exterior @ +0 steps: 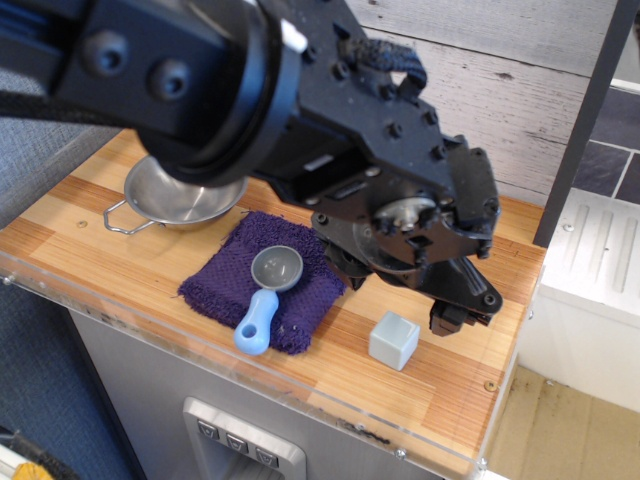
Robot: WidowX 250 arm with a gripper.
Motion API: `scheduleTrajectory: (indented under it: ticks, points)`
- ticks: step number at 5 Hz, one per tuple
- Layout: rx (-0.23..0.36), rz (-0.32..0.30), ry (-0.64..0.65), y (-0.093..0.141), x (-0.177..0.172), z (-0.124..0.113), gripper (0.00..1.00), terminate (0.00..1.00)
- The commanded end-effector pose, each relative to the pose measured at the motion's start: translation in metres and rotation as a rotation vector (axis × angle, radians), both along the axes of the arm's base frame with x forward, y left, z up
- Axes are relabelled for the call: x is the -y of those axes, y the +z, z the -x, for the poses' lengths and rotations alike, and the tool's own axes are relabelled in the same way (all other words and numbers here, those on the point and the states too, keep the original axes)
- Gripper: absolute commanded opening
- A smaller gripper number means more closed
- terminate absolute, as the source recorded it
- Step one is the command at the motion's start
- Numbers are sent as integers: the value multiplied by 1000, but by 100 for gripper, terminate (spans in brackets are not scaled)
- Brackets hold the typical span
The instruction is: Move the pan from left side of blue cloth to top right side of blue cloth.
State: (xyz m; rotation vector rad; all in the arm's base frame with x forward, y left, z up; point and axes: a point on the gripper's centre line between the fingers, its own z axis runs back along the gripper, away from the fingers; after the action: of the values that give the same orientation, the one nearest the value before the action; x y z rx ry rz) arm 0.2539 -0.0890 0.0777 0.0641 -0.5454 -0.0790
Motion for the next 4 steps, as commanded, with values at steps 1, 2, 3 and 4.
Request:
scheduleTrajectory:
  ticks: [1,2,3,4]
  points:
    - [0,0,0,0,0,0,100,0]
    - [15,-14,48,8,-17,-5,100,0]
    - [17,-31,86,11,-35,-10,100,0]
    - [12,-57,135,9,-60,-14,100,0]
